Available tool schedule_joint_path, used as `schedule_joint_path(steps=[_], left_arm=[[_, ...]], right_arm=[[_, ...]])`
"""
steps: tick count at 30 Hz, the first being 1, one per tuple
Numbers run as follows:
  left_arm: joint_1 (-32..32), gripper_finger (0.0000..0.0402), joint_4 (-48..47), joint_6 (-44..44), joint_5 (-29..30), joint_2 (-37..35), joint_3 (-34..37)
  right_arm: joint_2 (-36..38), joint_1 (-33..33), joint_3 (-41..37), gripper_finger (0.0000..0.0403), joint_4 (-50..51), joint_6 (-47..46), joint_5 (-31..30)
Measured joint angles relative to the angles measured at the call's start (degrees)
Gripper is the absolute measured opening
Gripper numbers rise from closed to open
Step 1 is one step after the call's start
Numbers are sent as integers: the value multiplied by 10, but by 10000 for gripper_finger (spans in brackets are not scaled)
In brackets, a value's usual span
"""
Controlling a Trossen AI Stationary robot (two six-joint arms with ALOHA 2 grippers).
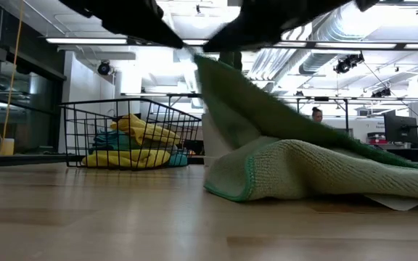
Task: Fold microfiber towels
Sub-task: Fold the green microfiber towel on the table
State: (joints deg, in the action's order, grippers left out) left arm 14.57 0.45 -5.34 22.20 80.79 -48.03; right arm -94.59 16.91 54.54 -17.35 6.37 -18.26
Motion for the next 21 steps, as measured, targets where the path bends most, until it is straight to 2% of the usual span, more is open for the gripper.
schedule_joint_path(steps=[3, 6, 12, 15, 21], left_arm=[[-2, 1, -25, 19, 1, 0, -1], [-6, 0, -33, 31, 1, 0, -2], [-6, 0, -35, 32, 2, 0, -2], [-7, 0, -37, 37, -2, 0, -2], [-7, 0, -37, 37, -6, 0, -2]], right_arm=[[28, 11, 7, 36, 108, -37, -48], [53, 25, 11, 83, 215, -114, -52], [54, 86, 11, 171, 398, -296, 25], [47, 133, 11, 189, 451, -380, 65], [33, 238, 11, 193, 502, -524, 105]])
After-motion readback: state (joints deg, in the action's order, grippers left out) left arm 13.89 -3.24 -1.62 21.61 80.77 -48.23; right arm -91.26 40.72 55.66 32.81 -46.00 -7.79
